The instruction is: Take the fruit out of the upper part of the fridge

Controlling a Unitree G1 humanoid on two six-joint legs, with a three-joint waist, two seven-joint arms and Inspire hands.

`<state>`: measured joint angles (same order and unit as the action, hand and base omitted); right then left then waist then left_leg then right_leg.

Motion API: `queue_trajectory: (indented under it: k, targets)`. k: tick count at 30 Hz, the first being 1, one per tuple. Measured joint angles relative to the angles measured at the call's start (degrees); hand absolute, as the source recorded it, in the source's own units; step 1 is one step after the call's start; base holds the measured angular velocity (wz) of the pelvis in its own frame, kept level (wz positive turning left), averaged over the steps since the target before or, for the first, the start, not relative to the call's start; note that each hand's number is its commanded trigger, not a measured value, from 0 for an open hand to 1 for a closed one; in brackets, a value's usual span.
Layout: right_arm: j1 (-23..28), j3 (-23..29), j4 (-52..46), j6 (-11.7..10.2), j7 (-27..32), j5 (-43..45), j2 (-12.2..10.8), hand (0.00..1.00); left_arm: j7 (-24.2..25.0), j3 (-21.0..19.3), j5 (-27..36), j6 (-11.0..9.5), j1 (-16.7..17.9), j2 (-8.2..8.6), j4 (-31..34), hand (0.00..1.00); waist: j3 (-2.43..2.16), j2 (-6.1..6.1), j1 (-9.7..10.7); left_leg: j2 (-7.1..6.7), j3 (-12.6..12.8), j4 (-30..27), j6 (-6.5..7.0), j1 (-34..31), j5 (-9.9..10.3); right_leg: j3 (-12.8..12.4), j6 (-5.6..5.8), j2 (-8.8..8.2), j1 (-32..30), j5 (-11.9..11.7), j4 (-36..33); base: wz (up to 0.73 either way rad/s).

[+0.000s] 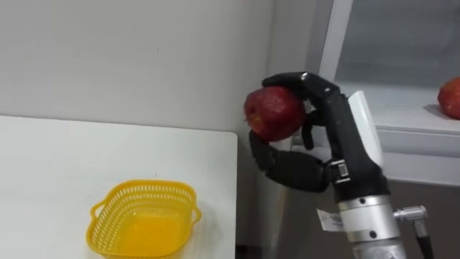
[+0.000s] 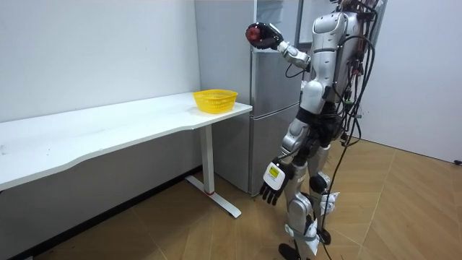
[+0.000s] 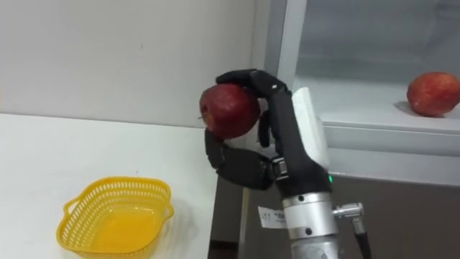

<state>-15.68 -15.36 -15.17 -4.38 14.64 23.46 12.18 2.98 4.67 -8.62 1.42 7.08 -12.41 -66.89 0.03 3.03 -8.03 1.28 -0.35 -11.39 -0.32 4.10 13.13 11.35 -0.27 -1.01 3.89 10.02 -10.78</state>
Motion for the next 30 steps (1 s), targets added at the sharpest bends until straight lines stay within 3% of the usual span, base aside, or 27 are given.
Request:
queue_trajectory:
  k: [6, 9, 15, 22, 26, 30]
  targets:
    - [-0.05, -0.49, 0.09, -2.09, -1.14, 6.6, 0.25, 1.0, 0.11, 0.06, -0.59, -0.58, -0.33, -0.53, 0.01, 0.0, 0.41, 1.05, -1.91, -0.02, -0.53, -0.2, 0.0, -0.46, 0.0, 0.63, 0.0, -0.05, -0.07, 0.0, 0.0, 0.06]
    - [-0.26, -2.24, 0.32, -2.13, -2.06, 7.42, 0.57, 1.0, 0.25, 0.78, -0.64, -0.67, -0.82, -1.23, -1.51, 0.0, 0.77, 1.76, -2.86, -0.01, -0.72, -0.21, -0.02, -0.5, -0.01, 0.83, 0.0, -0.03, -0.05, 0.0, 0.0, 0.04]
    - [-1.55, -5.25, 2.97, -2.46, -4.21, 10.97, 1.54, 1.0, 0.34, 1.03, -1.28, -0.48, -1.28, -1.5, -2.52, 0.0, 0.84, 2.84, -4.3, -0.11, -1.48, -0.2, -0.01, -0.84, -0.01, 1.79, 0.01, -0.18, -0.05, 0.01, 0.04, 0.06]
    - [-5.97, -6.16, 13.55, -1.67, -4.2, 11.45, 1.71, 1.0, 1.02, 2.27, -2.31, 0.87, -1.13, -1.51, -3.03, 0.0, 0.86, 4.72, -5.09, -0.63, -3.57, -0.29, 0.06, -1.38, -0.44, 3.33, 0.1, -0.63, 0.2, 0.06, 0.16, 0.15]
    - [-6.37, -7.77, 17.75, -0.89, -4.2, 11.51, 1.77, 1.0, 1.23, 3.42, -2.3, 1.26, -1.09, -1.58, -3.62, 0.0, 1.33, 5.74, -6.1, -0.83, -3.86, -0.46, 0.15, -1.88, -0.49, 4.54, 0.15, -0.93, 0.11, 0.09, 0.15, 0.04]
    - [-8.51, -8.96, 24.36, 0.21, -5.6, 14.26, 1.76, 1.0, 2.33, 3.31, -3.7, 2.1, -1.78, -1.84, -3.39, 0.0, 1.19, 6.63, -6.99, -0.94, -4.73, -0.95, 0.12, -3.19, -0.46, 5.4, 0.15, -0.98, -0.52, 0.09, 0.16, 0.12]
